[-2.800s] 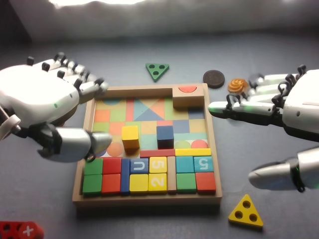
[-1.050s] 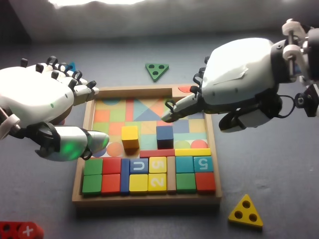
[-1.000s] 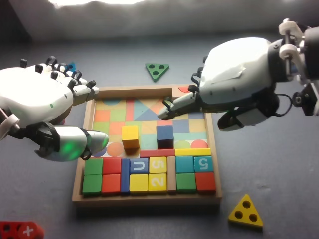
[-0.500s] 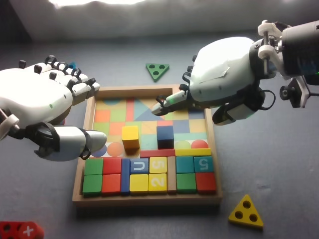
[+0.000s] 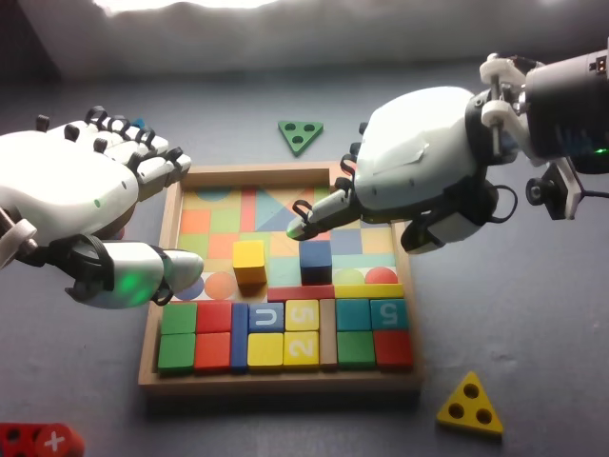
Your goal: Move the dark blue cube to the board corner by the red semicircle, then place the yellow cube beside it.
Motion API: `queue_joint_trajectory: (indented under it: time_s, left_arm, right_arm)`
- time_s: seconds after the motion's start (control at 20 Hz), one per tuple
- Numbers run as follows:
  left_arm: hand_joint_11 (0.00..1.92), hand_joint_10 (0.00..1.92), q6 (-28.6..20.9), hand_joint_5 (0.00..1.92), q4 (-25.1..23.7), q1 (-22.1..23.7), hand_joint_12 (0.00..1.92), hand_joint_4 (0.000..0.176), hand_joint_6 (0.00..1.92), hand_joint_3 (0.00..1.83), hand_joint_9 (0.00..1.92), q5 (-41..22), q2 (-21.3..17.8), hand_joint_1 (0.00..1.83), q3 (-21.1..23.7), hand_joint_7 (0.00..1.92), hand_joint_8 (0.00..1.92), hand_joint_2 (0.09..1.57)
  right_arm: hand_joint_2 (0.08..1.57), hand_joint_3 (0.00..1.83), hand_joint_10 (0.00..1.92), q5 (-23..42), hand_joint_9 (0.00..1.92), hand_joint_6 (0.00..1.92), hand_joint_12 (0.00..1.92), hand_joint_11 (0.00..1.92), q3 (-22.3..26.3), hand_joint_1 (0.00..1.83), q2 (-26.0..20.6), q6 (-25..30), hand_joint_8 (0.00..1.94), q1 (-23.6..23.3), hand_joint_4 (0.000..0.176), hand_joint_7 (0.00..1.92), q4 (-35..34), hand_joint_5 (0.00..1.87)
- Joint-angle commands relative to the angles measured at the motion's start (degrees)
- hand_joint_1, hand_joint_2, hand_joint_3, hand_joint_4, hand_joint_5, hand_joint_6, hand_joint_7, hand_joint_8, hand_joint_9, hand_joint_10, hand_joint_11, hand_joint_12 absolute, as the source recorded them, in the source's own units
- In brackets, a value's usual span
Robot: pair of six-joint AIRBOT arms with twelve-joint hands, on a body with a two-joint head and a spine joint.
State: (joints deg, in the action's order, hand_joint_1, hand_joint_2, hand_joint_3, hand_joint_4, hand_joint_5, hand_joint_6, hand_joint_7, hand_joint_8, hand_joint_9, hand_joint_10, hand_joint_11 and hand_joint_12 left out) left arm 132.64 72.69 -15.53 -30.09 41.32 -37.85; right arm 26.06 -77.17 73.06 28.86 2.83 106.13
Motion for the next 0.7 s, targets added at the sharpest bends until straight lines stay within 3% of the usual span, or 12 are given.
queue_joint_trajectory:
  time_s: [0.0,0.45,0.65]
  left_arm:
    - [0.0,0.0,0.26,0.04,-2.22,0.54,0.0,0.0,0.0,0.0,0.0,-3.19,-0.41,0.0,0.12,0.01,0.0,1.27]
    - [0.0,0.0,0.26,0.08,-2.13,0.79,0.0,0.0,0.0,0.01,0.03,-3.32,-0.37,0.0,0.01,0.05,0.0,1.3]
    - [0.0,0.01,0.26,0.08,-2.13,0.79,0.0,0.0,0.01,0.0,0.03,-3.32,-0.37,0.0,0.02,0.05,0.01,1.28]
  right_arm:
    - [1.24,0.0,1.92,-0.37,1.42,0.0,1.92,1.52,-0.05,1.72,-0.47,0.36,1.94,0.0,0.0,1.1,-1.62,0.15]
    - [1.21,0.0,1.92,-1.02,1.52,0.01,1.92,1.61,-0.11,1.73,0.28,0.73,1.94,0.98,0.0,1.22,-0.43,0.13]
    - [1.22,0.0,1.92,-1.78,1.48,0.01,1.92,1.56,-0.11,1.73,0.36,0.85,1.94,1.84,0.0,1.14,-0.36,0.12]
